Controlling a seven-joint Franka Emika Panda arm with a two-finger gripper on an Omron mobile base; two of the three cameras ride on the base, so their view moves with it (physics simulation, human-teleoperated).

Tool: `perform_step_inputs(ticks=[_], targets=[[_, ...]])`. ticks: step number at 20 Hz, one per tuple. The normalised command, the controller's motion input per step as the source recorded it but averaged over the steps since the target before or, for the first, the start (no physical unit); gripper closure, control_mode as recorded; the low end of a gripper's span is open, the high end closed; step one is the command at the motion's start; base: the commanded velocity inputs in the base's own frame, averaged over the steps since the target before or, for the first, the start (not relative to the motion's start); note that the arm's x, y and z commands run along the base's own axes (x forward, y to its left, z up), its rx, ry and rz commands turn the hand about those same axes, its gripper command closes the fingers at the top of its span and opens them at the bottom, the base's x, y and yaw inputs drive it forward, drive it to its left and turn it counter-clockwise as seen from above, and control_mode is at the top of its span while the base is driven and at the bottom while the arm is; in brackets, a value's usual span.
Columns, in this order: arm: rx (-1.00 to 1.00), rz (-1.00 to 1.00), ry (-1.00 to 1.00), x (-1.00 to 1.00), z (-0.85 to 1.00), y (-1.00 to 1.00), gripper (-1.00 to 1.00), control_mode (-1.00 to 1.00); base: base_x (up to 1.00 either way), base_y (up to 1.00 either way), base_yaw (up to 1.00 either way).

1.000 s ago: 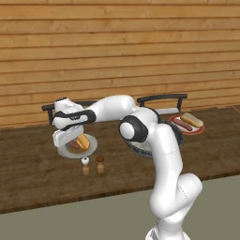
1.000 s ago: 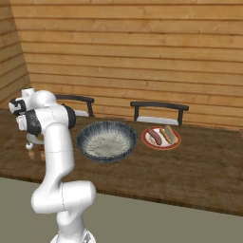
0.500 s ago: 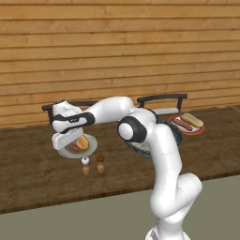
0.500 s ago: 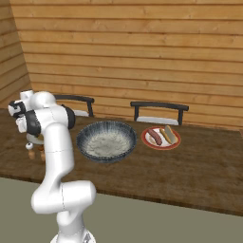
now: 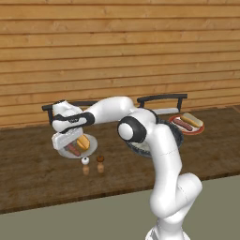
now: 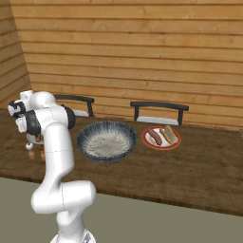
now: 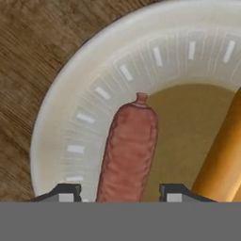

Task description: Place one bun and one sausage from the bowl on each plate.

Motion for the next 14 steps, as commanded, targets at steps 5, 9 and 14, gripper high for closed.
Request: perform_step_inputs(ticks=[5, 9, 14], targets=[[0.00, 0.00, 0.00, 0.00, 0.06, 0.00, -1.00, -1.00, 0.00, 0.00, 0.00], [0.00, 0.00, 0.00, 0.00, 0.26, 0.00, -1.00, -1.00, 0.00, 0.00, 0.00], [0.00, 0.00, 0.00, -0.01, 0.42, 0.00, -1.00, -1.00, 0.00, 0.00, 0.00]])
